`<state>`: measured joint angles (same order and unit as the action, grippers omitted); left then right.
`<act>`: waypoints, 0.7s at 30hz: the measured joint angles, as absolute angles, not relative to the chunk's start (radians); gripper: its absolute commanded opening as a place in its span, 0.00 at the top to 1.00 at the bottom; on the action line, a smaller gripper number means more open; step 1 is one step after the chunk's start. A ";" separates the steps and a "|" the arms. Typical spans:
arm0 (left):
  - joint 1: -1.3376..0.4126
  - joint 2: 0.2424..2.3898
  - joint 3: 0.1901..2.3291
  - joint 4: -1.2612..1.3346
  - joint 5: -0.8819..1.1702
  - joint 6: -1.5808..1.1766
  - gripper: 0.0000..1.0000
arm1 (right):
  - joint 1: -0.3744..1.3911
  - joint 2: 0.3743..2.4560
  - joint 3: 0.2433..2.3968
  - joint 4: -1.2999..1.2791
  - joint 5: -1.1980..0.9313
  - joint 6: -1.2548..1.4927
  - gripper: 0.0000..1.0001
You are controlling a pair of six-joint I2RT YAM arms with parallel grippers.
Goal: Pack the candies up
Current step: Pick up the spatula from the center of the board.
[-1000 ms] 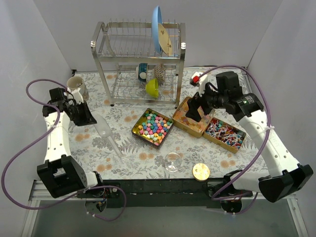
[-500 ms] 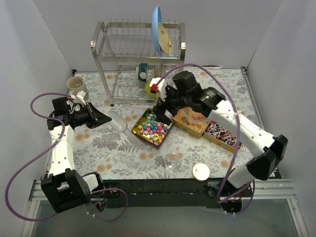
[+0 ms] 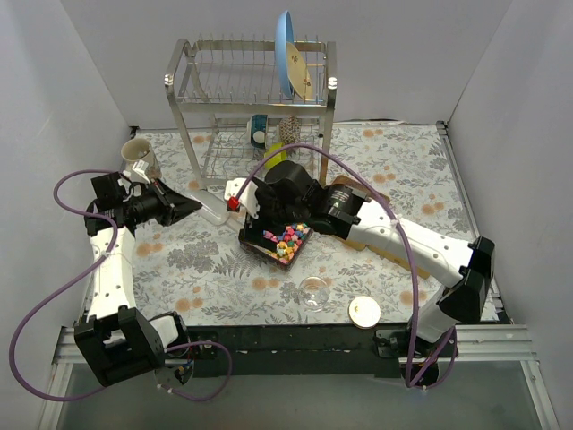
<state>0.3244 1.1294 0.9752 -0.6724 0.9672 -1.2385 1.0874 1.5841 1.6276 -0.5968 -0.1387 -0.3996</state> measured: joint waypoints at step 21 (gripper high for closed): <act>0.326 1.141 0.975 -0.632 1.013 -1.348 1.00 | 1.139 1.695 1.668 -0.497 0.063 -0.370 0.39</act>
<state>0.3264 1.1408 0.9752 -0.6315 1.0130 -1.3479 1.1385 1.6951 1.6680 -0.4969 0.0631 -0.3702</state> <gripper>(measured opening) 0.053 0.640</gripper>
